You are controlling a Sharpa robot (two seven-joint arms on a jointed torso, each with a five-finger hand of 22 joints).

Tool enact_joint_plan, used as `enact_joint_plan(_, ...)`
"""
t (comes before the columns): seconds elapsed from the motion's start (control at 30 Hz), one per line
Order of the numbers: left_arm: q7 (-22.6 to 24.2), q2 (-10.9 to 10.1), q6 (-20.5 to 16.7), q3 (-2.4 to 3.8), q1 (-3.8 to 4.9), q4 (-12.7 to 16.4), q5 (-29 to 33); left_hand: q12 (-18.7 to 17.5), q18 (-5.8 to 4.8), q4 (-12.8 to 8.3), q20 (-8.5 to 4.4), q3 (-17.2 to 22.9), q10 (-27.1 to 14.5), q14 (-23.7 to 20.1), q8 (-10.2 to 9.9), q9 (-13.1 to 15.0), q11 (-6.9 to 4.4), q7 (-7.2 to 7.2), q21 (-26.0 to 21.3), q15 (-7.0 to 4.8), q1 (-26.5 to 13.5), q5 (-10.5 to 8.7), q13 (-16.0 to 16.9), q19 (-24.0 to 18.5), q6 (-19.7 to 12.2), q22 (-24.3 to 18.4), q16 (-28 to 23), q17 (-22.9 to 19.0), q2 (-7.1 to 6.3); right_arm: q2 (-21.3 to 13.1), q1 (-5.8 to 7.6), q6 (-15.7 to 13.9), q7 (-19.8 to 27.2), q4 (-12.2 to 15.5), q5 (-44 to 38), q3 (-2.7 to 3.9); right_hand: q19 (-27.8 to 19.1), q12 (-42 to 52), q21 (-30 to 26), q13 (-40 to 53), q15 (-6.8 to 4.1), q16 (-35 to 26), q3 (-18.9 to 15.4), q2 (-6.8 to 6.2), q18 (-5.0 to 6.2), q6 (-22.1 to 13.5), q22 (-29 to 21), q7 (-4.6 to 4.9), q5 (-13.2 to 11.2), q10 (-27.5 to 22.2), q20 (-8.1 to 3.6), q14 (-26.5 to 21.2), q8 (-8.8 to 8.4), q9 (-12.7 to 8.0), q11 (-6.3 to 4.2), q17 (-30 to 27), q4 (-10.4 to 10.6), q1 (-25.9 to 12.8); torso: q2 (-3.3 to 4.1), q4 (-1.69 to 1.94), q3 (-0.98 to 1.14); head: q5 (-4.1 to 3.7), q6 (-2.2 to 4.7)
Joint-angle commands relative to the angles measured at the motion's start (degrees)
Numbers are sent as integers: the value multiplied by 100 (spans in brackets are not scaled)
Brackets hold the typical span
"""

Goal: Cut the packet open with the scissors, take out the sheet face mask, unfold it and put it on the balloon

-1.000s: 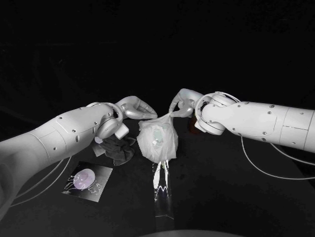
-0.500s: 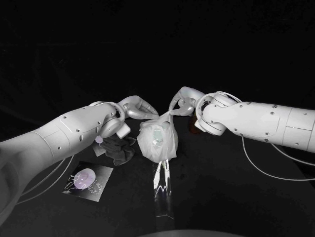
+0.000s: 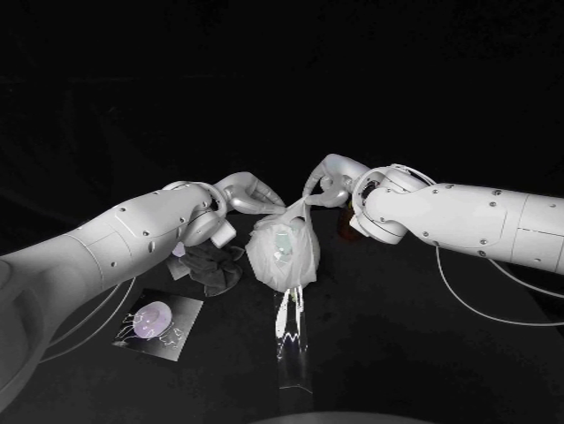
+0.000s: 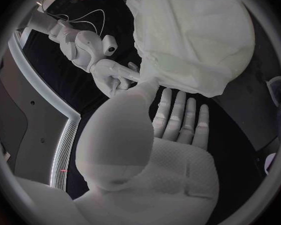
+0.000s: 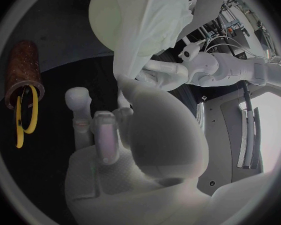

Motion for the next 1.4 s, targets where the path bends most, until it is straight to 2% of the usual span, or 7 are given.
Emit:
enact_joint_plan(0.03,-55,41,222,7,-3,-28,-56,-41,88,-39,-1,15,-7,21,-30,-8,-42,37,-36,-2,75,-13,2,4,1,-8,-11,-6,7,-4,9,-76,36,16,-97,8,39,20,35,956,-11,18,39,-10,44,26,8,26,28,410,-19,562,12,7,21,1332,8,34,2,8,-2,2,-14)
enact_joint_plan(0.37,-106,101,373,6,-15,-112,-67,-84,88,-23,4,4,-71,-43,-55,-54,-24,47,-115,7,50,-13,-2,-90,4,-64,-30,-30,52,-3,11,-85,34,53,-98,10,39,20,35,956,-11,18,39,-10,44,26,8,26,28,410,-19,562,12,7,21,1332,8,34,2,5,-2,3,-20)
enact_joint_plan(0.63,-97,128,437,6,-19,-186,-53,-100,88,50,5,101,-91,-75,-45,-89,-47,65,-158,5,42,-13,3,-104,66,-94,-17,-42,321,-8,14,-93,27,64,-100,11,39,20,35,956,-11,18,39,-10,44,26,8,26,28,410,-19,562,12,7,21,1332,8,34,1,3,-4,8,-30)
enact_joint_plan(0.73,-80,133,423,6,-19,-200,-44,-82,98,27,3,211,-51,-47,38,-69,-76,19,-170,-11,131,-13,10,-100,212,-104,14,-37,503,-9,15,-95,25,65,-101,11,42,20,37,956,-11,18,42,-11,44,27,9,26,28,411,-20,563,13,8,21,1333,8,31,0,4,-3,9,-31)
enact_joint_plan(0.9,-37,141,345,6,-21,-213,-32,21,148,-123,5,347,177,113,272,29,-161,-58,-195,-73,302,-14,35,-73,520,-125,146,-7,652,-12,17,-98,21,67,-103,11,49,21,40,956,-12,19,50,-12,43,30,13,25,28,413,-22,564,16,10,20,1335,6,26,1,2,-4,10,-32)
enact_joint_plan(1.17,0,152,233,6,-21,-228,-2,100,230,-279,13,525,404,267,517,217,-240,-62,-188,-148,345,-15,27,64,559,-128,280,16,727,-19,19,-89,12,70,-106,11,49,21,40,956,-12,19,50,-12,43,30,13,25,28,413,-22,564,16,10,20,1335,6,26,2,4,-4,13,-29)
enact_joint_plan(1.4,12,158,142,7,-22,-253,82,90,243,-299,16,595,426,286,596,299,-251,-52,-185,-159,292,-15,16,133,486,-129,309,12,733,-16,20,-25,-12,56,-108,11,49,21,40,956,-12,19,50,-12,43,30,13,25,28,413,-22,564,16,10,20,1335,6,26,4,4,-3,3,-29)
